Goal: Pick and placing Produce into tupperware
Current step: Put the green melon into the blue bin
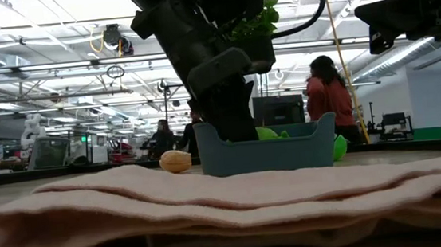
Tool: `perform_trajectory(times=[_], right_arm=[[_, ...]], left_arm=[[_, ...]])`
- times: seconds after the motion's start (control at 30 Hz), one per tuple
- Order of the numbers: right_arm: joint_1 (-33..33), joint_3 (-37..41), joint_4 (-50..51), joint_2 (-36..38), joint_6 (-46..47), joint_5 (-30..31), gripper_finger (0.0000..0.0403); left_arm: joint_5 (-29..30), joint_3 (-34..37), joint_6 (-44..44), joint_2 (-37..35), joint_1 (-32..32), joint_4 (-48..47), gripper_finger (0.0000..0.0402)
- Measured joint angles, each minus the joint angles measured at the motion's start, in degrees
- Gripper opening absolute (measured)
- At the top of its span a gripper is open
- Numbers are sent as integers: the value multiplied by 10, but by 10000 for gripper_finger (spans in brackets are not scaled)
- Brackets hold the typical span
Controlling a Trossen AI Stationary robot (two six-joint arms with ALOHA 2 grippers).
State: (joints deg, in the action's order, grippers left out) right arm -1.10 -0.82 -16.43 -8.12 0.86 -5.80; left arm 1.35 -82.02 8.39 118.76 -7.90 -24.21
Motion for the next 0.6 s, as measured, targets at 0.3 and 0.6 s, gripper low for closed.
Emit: perform_trajectory(times=[0.3, 0.6], right_arm=[[0, 0, 0, 0, 0, 0, 0], [0, 0, 0, 0, 0, 0, 0]], left_arm=[[-17, 2, -12, 0, 0, 3, 242], [-16, 2, -19, 0, 0, 5, 278]])
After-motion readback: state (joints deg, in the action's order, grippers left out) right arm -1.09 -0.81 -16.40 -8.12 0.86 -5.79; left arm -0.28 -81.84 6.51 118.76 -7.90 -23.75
